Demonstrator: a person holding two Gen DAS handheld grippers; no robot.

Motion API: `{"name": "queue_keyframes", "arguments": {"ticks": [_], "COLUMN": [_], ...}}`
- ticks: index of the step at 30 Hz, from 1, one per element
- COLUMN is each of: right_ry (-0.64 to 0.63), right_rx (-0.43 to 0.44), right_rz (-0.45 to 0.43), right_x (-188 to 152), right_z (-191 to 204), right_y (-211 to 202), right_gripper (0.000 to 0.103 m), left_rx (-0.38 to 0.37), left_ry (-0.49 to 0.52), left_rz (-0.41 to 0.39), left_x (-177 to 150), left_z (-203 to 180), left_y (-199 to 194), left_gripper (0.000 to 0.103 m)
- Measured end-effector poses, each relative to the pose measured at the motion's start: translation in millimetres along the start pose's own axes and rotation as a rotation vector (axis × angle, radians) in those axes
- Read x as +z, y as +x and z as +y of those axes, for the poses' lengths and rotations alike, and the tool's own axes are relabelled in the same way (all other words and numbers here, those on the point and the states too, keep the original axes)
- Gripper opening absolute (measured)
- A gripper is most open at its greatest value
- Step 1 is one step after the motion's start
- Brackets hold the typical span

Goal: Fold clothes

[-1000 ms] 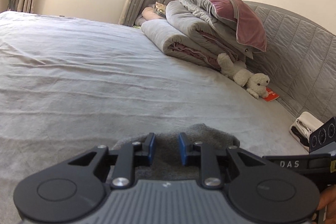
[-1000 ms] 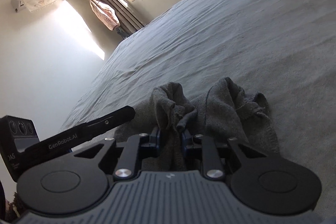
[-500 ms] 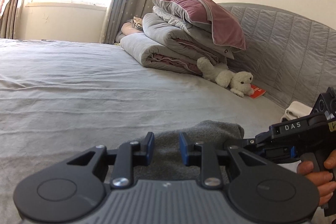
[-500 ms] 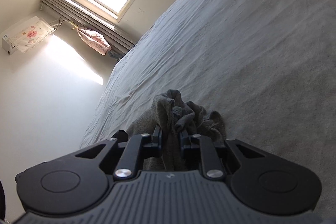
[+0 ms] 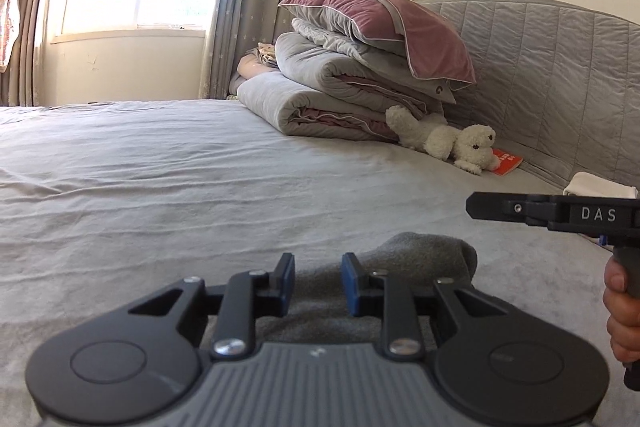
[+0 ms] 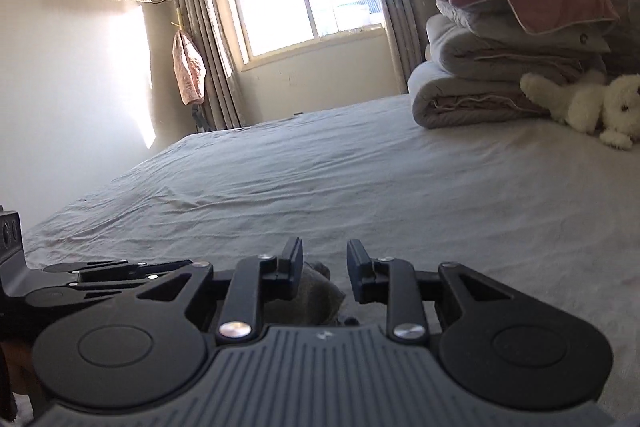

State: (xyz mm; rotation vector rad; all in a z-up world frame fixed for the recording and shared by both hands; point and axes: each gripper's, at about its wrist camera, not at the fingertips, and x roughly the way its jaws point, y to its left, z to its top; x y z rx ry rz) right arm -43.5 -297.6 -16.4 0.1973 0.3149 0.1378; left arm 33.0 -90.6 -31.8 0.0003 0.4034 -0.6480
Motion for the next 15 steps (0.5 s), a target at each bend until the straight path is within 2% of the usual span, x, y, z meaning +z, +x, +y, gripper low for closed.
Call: {"name": "queue_keyframes", "arguments": {"ticks": [1, 4, 7, 8, 12, 15], "right_ry": [-0.021, -0.119, -0.173, -0.177, -0.128, -0.069], "right_rx": [0.014, 0.025, -0.019, -0.034, -0.054, -0.059], "right_rz": [0.006, 0.045, 0.088, 0.102, 0.152, 0.186], "right_x": [0, -7, -14, -16, -21, -23], "right_z": [5, 15, 15, 13, -1, -12], "right_y": [5, 21, 37, 41, 58, 69], "right_gripper": [0.028, 0.018, 0.016, 0.012, 0.009, 0.006], "left_rx": [-0.003, -0.016, -0.018, -0.021, -0.035, -0.056], "left_ry": [-0.001, -0.002, -0.001, -0.006, -0.040, -0.098], "left_rz": [0.002, 0.008, 0.015, 0.019, 0.038, 0.053], "left_x": [-1, -3, -5, -5, -7, -10], "left_z": [2, 5, 8, 10, 17, 27], "left_y": [1, 3, 6, 7, 16, 22], "left_gripper": [0.026, 0.026, 0.026, 0.026, 0.023, 0.017]}}
